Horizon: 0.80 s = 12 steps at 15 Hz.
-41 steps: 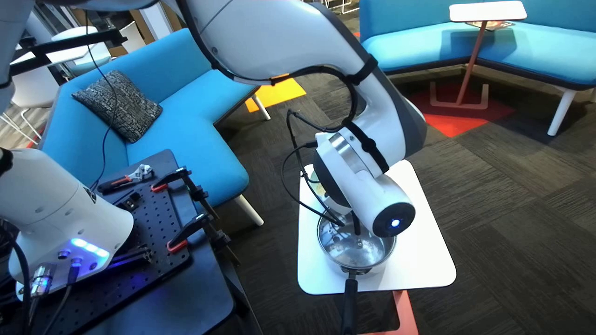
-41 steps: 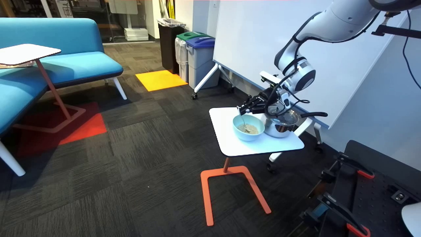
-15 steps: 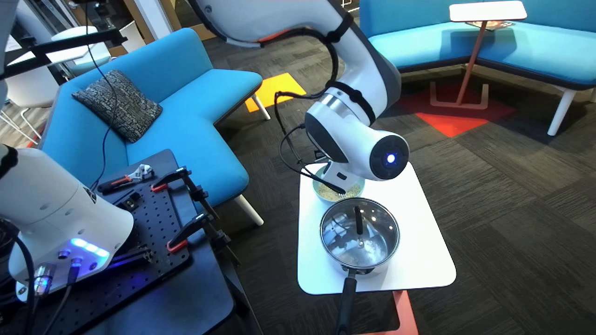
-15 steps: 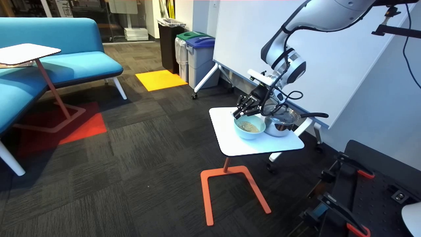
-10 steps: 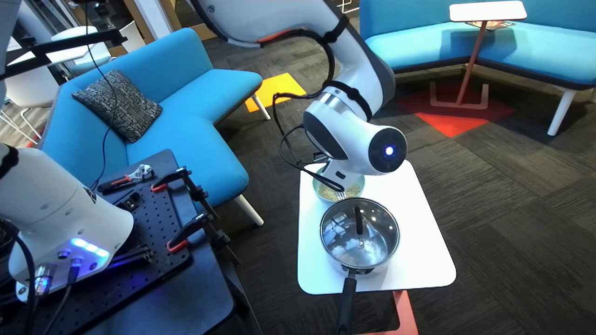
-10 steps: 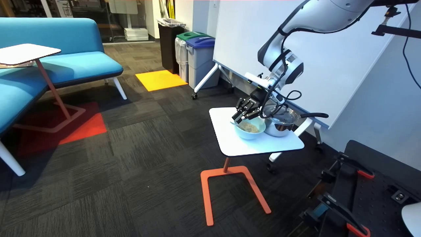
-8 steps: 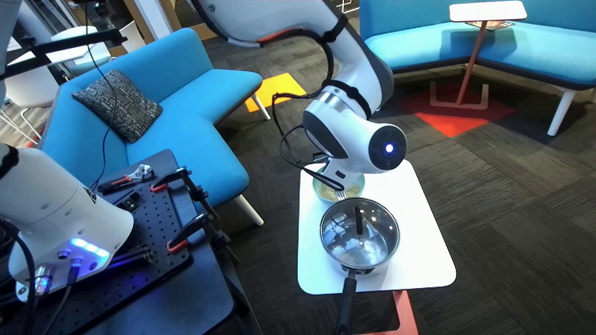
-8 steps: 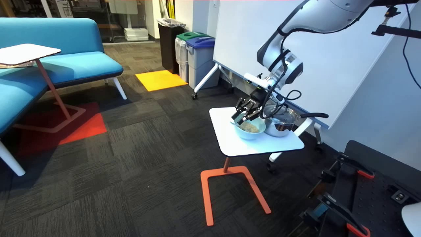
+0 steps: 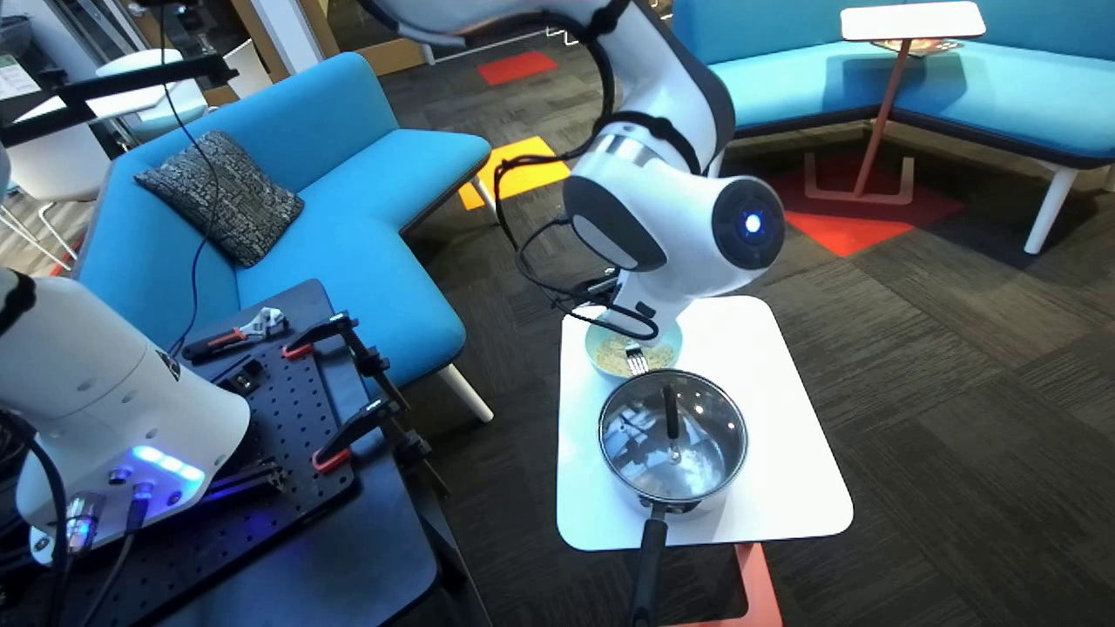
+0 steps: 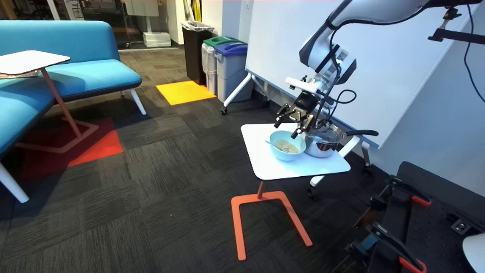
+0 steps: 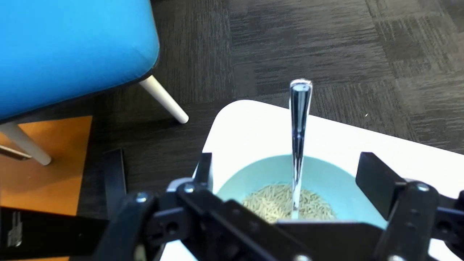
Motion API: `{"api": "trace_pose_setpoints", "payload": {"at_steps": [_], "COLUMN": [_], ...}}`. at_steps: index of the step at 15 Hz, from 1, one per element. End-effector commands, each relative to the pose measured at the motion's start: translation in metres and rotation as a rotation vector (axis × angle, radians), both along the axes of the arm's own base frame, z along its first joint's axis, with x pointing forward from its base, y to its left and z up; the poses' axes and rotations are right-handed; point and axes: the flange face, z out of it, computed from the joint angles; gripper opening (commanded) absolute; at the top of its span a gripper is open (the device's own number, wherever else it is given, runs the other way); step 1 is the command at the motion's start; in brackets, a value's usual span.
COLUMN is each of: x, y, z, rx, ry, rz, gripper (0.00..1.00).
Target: Put the spoon in the blue bowl
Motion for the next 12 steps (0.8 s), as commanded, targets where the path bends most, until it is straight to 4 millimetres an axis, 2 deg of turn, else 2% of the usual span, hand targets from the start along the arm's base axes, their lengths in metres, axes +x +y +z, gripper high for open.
{"api": "trace_pose_setpoints", "payload": {"at_steps": [1,4,7,8,9,12], "x": [-0.02,-0.027,-0.027,-0.027,-0.019,-0.02], "y": [-0.001,-0.006,-0.009,-0.009,-0.017,-0.015], "z": [0.063,0.107,0.138,0.145,0.129,0.141], "rx": [-0.072,-0.143,-0.198,-0.209,-0.199,-0.214], "ry": [0.078,0.107,0.134,0.145,0.123,0.128], "rz": [0.013,0.043,0.07,0.081,0.08,0.082], "gripper": [1.0,1.0,1.0,1.0,1.0,1.0]}}
